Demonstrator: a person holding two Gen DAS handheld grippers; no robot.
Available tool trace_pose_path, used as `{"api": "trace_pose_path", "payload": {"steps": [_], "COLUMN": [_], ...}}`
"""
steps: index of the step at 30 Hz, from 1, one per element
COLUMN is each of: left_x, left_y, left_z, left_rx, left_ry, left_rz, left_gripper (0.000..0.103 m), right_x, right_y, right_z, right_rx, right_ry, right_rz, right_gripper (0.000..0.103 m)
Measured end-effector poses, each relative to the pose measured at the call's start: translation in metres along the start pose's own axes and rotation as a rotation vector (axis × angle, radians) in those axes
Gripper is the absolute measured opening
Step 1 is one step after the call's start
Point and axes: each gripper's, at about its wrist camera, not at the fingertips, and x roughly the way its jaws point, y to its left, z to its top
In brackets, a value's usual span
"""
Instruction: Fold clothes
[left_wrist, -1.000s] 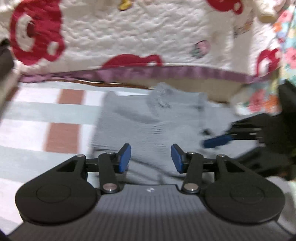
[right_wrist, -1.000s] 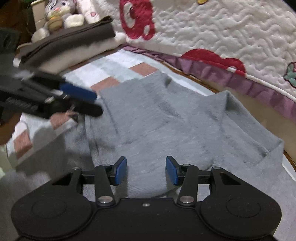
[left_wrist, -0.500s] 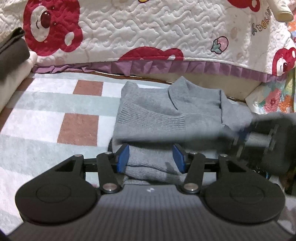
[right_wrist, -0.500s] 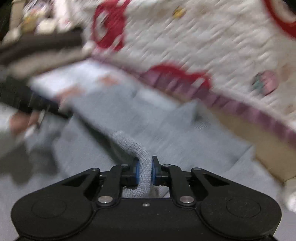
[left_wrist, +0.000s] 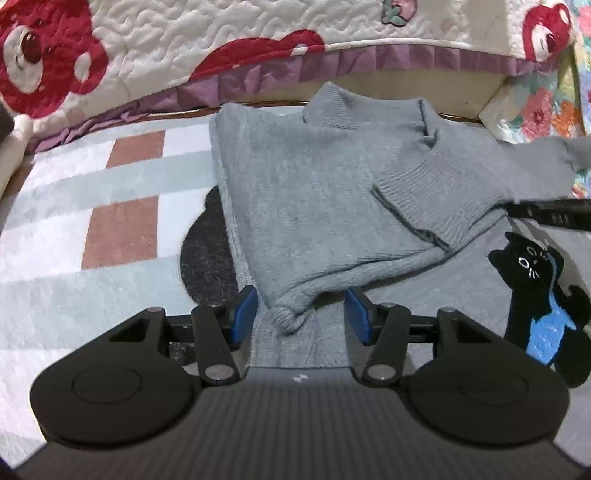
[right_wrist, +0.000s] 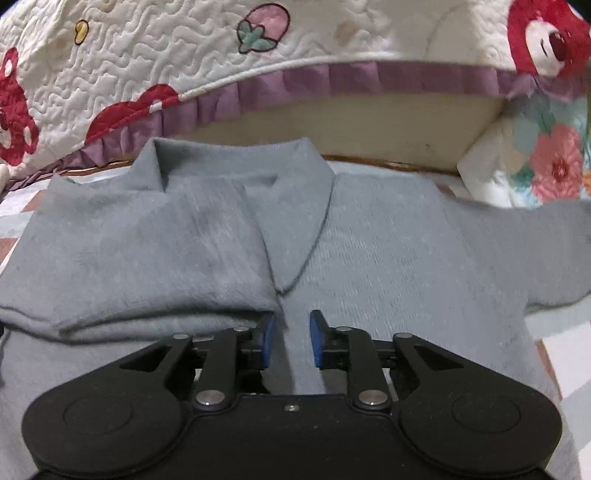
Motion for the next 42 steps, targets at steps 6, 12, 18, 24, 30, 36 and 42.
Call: {"api": "trace_pose_path", "payload": {"steps": [6, 12, 18, 24, 30, 36, 42], "left_x": [0.005, 0.002, 0.004, 0.006, 0.006, 0.006, -0.017], "left_y": [0.004, 0.008, 0.003, 0.009, 0.013, 0.013, -0.001], "left_z": [-0.001, 0.004, 0.000, 0.001, 0.001, 0.000, 0.010], "left_rx": [-0.015, -0.036, -0.004, -0.035, -0.071, -0.067, -0.002], "left_ry": [0.016, -0.007, -0.004, 0.004, 0.000, 0.007, -0.048], "left_rz": [0.043, 0.136, 0.159, 0.141, 0.148, 0.133, 0.139], "left_gripper": [0.052, 0.045, 0.041, 0.044, 0.044, 0.043, 0.044], "right_x": [-0.014, -0.015, 0.005, -0.003, 0.018, 0.018, -0.003], "right_y": [0.027, 0.052, 0.066, -0.008, -0.063, -0.088, -0.138], "right_z": [-0.009, 0.001, 0.008, 0.061, 0.054, 0.037, 0.026], "right_rx": [-0.284, -0.510, -0.742, -0.098, 0.184, 0.193, 0.244], "right_ry": [-0.084, -0.125, -0.144, -0.149, -0.019, -0.034, -0.064], "right_rz": [0.019, 0.044, -0.041, 0.029, 0.028, -0.071, -0.206], "right_gripper": [0.042, 0.042, 0.031, 0.009, 0.016, 0.018, 0.020]}}
